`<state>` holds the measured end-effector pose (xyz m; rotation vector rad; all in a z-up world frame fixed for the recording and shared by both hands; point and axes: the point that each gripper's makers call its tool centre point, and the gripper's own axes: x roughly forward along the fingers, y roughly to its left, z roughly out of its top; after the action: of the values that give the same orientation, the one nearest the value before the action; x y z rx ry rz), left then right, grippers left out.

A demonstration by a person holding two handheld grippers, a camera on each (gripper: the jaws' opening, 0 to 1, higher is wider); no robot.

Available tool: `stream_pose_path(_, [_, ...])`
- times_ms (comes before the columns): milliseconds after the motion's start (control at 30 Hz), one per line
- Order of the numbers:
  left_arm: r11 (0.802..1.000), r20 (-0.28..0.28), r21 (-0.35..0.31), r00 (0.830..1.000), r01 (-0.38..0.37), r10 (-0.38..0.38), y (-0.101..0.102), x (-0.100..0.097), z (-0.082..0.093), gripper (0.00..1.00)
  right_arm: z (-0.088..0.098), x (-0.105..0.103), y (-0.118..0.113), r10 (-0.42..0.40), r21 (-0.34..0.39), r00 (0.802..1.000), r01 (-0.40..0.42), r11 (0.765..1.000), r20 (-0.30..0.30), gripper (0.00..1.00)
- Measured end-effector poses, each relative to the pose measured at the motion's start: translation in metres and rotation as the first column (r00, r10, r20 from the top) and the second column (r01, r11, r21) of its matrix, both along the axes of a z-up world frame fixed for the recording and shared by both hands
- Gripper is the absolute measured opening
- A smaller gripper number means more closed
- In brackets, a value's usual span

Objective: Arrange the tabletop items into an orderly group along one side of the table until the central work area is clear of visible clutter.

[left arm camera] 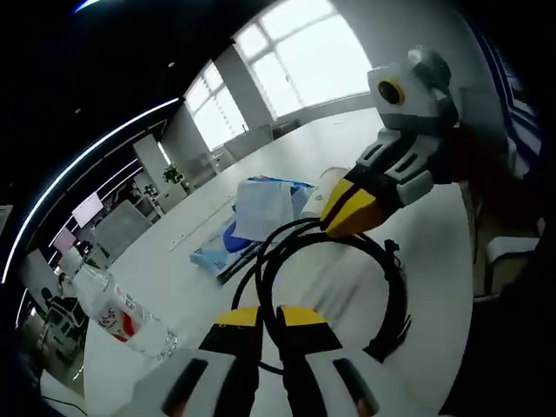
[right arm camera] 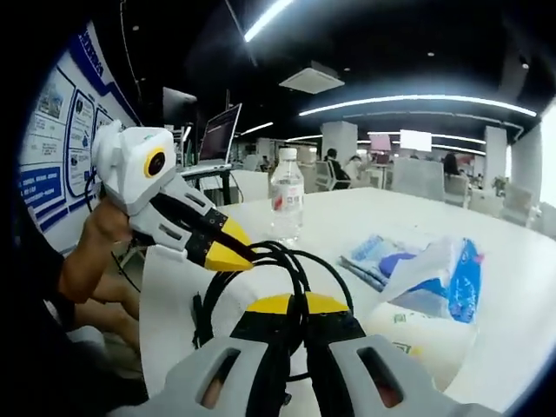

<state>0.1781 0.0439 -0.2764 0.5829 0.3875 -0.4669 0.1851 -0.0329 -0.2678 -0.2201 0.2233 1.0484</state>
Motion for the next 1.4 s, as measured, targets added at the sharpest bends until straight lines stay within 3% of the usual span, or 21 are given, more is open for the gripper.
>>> stream_pose_path(200, [1.0, -0.021, 0.012, 1.0, -0.005, 0.006, 0.002, 0.007, -0.013, 0.04, -0.016, 0.008, 0.002, -0.024, -0.111, 0.997, 0.033, 0.993, 0.08, 0.01])
stream_pose_path(433, [0.999, -0.049, 0.034, 0.999, -0.008, 0.01, 0.002, 0.007, -0.026, 0.04, -0.028, 0.011, 0.002, -0.032, -0.157, 0.995, 0.046, 0.986, 0.09, 0.02])
stream_pose_path(667, [0.997, -0.063, 0.072, 0.998, -0.003, 0.008, -0.002, -0.007, -0.039, 0.05, -0.04, 0.012, 0.002, -0.023, -0.225, 0.994, 0.048, 0.973, 0.11, 0.02])
stream_pose_path(1100, [0.999, -0.062, 0.041, 0.998, 0.011, -0.009, -0.002, -0.002, -0.032, 0.06, -0.037, 0.012, -0.001, -0.025, -0.229, 0.992, 0.053, 0.972, 0.123, 0.06])
stream_pose_path(1267, [0.999, -0.046, 0.038, 0.999, 0.019, -0.017, 0.003, -0.001, -0.028, 0.09, -0.035, 0.017, -0.005, -0.029, -0.248, 0.986, 0.07, 0.966, 0.164, 0.18])
stream_pose_path(1400, [0.997, -0.041, -0.053, 0.997, 0.057, -0.059, -0.004, -0.004, -0.019, 0.12, -0.032, 0.009, 0.0, -0.007, -0.22, 0.989, 0.04, 0.975, 0.151, 0.2])
